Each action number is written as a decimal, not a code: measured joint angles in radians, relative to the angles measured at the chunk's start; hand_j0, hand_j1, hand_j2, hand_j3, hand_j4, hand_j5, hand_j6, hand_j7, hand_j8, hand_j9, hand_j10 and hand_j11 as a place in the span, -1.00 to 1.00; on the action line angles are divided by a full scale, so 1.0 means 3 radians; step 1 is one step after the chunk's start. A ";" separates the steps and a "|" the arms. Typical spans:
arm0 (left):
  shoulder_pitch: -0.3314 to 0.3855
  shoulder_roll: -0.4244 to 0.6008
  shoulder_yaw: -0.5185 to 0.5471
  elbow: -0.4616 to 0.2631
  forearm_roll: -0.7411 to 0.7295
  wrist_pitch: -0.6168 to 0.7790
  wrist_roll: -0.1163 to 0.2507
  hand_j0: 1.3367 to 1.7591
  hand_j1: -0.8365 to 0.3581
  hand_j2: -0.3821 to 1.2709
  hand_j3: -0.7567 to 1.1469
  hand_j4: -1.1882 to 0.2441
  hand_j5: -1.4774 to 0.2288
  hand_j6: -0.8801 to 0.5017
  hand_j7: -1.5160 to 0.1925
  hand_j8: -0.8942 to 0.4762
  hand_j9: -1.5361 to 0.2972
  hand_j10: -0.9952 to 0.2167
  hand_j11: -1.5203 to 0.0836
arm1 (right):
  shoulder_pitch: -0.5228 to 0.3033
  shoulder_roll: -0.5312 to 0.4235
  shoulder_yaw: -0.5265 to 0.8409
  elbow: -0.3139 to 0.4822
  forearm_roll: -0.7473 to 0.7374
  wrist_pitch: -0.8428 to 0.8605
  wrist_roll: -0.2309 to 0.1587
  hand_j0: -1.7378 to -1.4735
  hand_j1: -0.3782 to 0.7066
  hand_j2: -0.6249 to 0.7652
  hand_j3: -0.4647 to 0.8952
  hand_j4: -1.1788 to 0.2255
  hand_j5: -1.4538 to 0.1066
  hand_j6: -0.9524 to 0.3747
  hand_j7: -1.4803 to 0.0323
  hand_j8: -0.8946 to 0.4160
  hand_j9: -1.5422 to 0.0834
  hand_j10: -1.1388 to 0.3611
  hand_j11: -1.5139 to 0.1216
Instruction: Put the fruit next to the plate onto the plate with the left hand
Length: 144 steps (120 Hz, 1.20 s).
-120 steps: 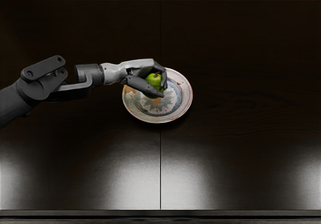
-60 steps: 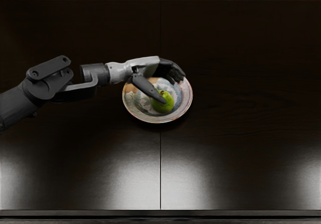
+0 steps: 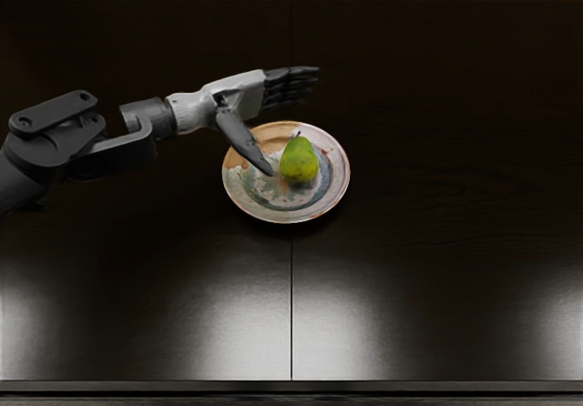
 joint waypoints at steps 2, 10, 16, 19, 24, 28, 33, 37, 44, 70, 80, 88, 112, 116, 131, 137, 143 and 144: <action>0.0000 0.0044 0.0001 -0.0039 -0.0018 0.0000 0.0000 0.52 0.92 -0.53 -0.21 0.60 0.67 0.22 0.72 0.26 0.62 0.59 0.83 | 0.0000 0.0000 0.0000 0.0000 0.0000 0.0000 0.0000 -0.40 -0.89 -0.11 -0.32 0.64 0.82 0.40 0.92 0.33 0.86 0.49 0.81; 0.0004 0.0188 0.0006 -0.0200 -0.0100 -0.0002 0.0025 0.52 0.94 -0.53 -0.21 0.62 0.69 0.23 0.73 0.27 0.64 0.60 0.85 | 0.0000 0.0000 0.0000 0.0000 0.0000 0.0000 0.0000 -0.40 -0.89 -0.11 -0.32 0.64 0.82 0.40 0.92 0.33 0.86 0.49 0.81; 0.0023 0.0277 0.0009 -0.0299 -0.0175 -0.0002 0.0124 0.52 0.95 -0.53 -0.21 0.63 0.70 0.24 0.74 0.28 0.65 0.61 0.86 | 0.0000 0.0000 0.0000 0.0001 0.0001 0.0000 0.0000 -0.40 -0.89 -0.11 -0.32 0.64 0.82 0.40 0.92 0.33 0.86 0.49 0.81; 0.0036 0.0345 0.0011 -0.0345 -0.0226 -0.0003 0.0194 0.52 0.95 -0.53 -0.21 0.63 0.70 0.24 0.75 0.28 0.65 0.62 0.86 | 0.0000 0.0000 0.0000 0.0000 0.0001 0.0000 0.0000 -0.40 -0.89 -0.11 -0.32 0.64 0.82 0.40 0.92 0.33 0.86 0.49 0.81; 0.0053 0.0453 0.0013 -0.0428 -0.0335 -0.0003 0.0350 0.52 0.96 -0.53 -0.21 0.64 0.71 0.25 0.75 0.28 0.65 0.62 0.87 | 0.0000 0.0000 0.0000 0.0000 0.0001 0.0000 0.0000 -0.40 -0.89 -0.11 -0.32 0.64 0.82 0.40 0.92 0.33 0.86 0.49 0.81; 0.0098 0.0544 0.0015 -0.0500 -0.0446 -0.0003 0.0536 0.52 0.96 -0.53 -0.21 0.64 0.71 0.25 0.75 0.29 0.66 0.62 0.87 | 0.0000 0.0000 0.0000 0.0000 0.0001 0.0000 0.0000 -0.40 -0.89 -0.11 -0.32 0.64 0.82 0.40 0.92 0.33 0.86 0.49 0.81; 0.0149 0.0650 0.0016 -0.0589 -0.0607 -0.0003 0.0792 0.52 0.97 -0.53 -0.21 0.64 0.72 0.26 0.76 0.29 0.66 0.63 0.88 | 0.0000 0.0000 0.0000 0.0000 0.0000 0.0000 0.0000 -0.40 -0.89 -0.11 -0.32 0.64 0.82 0.40 0.92 0.33 0.86 0.49 0.81; 0.0175 0.0721 0.0015 -0.0654 -0.0728 -0.0003 0.0985 0.52 0.97 -0.53 -0.21 0.64 0.72 0.26 0.76 0.29 0.66 0.63 0.88 | 0.0000 0.0000 0.0000 0.0000 0.0000 0.0000 0.0000 -0.40 -0.89 -0.11 -0.32 0.64 0.82 0.40 0.92 0.33 0.86 0.49 0.81; 0.0228 0.0857 0.0014 -0.0771 -0.0882 -0.0003 0.1233 0.52 0.97 -0.53 -0.21 0.65 0.72 0.26 0.76 0.30 0.67 0.63 0.88 | 0.0000 0.0000 0.0000 0.0000 0.0001 0.0000 0.0000 -0.40 -0.89 -0.11 -0.32 0.64 0.82 0.40 0.92 0.33 0.86 0.49 0.81; 0.0325 0.1369 -0.0011 -0.1328 -0.1300 -0.0004 0.1981 0.52 0.98 -0.53 -0.21 0.66 0.73 0.27 0.77 0.30 0.67 0.64 0.89 | 0.0000 0.0000 0.0000 0.0000 0.0000 0.0000 0.0000 -0.40 -0.89 -0.11 -0.32 0.64 0.82 0.40 0.92 0.33 0.86 0.49 0.81; 0.0352 0.1438 -0.0016 -0.1481 -0.1447 -0.0004 0.2169 0.52 0.98 -0.54 -0.21 0.66 0.73 0.27 0.77 0.30 0.67 0.64 0.89 | 0.0000 0.0000 0.0000 0.0001 0.0000 0.0000 0.0000 -0.40 -0.89 -0.11 -0.32 0.64 0.82 0.40 0.92 0.33 0.86 0.49 0.81; 0.0353 0.1460 -0.0020 -0.1581 -0.1504 -0.0004 0.2249 0.52 0.98 -0.54 -0.21 0.66 0.73 0.27 0.77 0.30 0.67 0.64 0.89 | 0.0000 0.0000 0.0000 0.0001 0.0000 0.0000 0.0000 -0.40 -0.89 -0.11 -0.32 0.64 0.82 0.40 0.92 0.33 0.86 0.49 0.81; 0.0353 0.1523 -0.0039 -0.1703 -0.1620 -0.0005 0.2399 0.52 0.98 -0.54 -0.21 0.66 0.73 0.27 0.77 0.26 0.87 0.64 0.90 | 0.0000 0.0000 0.0000 0.0000 0.0001 0.0000 0.0000 -0.40 -0.89 -0.11 -0.32 0.64 0.82 0.40 0.92 0.33 0.86 0.49 0.81; 0.0353 0.1535 -0.0041 -0.1710 -0.1635 -0.0005 0.2410 0.52 0.98 -0.54 -0.21 0.66 0.73 0.27 0.77 0.27 0.84 0.64 0.90 | 0.0000 0.0000 0.0000 0.0001 0.0001 0.0000 0.0000 -0.40 -0.89 -0.11 -0.32 0.64 0.82 0.40 0.92 0.33 0.86 0.49 0.81; 0.0363 0.1702 -0.0049 -0.1730 -0.1669 -0.0005 0.2431 0.52 0.98 -0.54 -0.20 0.66 0.73 0.27 0.77 0.28 0.77 0.64 0.90 | 0.0000 0.0000 0.0000 0.0000 0.0001 0.0000 0.0000 -0.40 -0.89 -0.11 -0.32 0.64 0.82 0.40 0.92 0.33 0.86 0.49 0.81; 0.0363 0.1775 -0.0050 -0.1738 -0.1695 -0.0005 0.2434 0.52 0.98 -0.54 -0.20 0.66 0.73 0.27 0.77 0.29 0.75 0.64 0.90 | 0.0000 0.0000 0.0000 0.0000 0.0000 0.0000 0.0000 -0.40 -0.89 -0.11 -0.32 0.64 0.82 0.40 0.92 0.33 0.86 0.49 0.81; 0.0363 0.1843 -0.0051 -0.1744 -0.1721 -0.0005 0.2437 0.52 0.98 -0.54 -0.20 0.66 0.73 0.27 0.77 0.29 0.73 0.64 0.90 | 0.0000 0.0000 0.0000 0.0000 0.0000 0.0000 0.0000 -0.40 -0.89 -0.11 -0.32 0.64 0.82 0.40 0.92 0.33 0.86 0.49 0.81; 0.0363 0.1850 -0.0051 -0.1745 -0.1725 -0.0005 0.2437 0.52 0.98 -0.54 -0.20 0.66 0.73 0.27 0.77 0.29 0.73 0.64 0.90 | 0.0000 0.0000 0.0000 0.0000 0.0000 0.0000 0.0000 -0.40 -0.89 -0.11 -0.32 0.64 0.82 0.40 0.92 0.33 0.86 0.49 0.81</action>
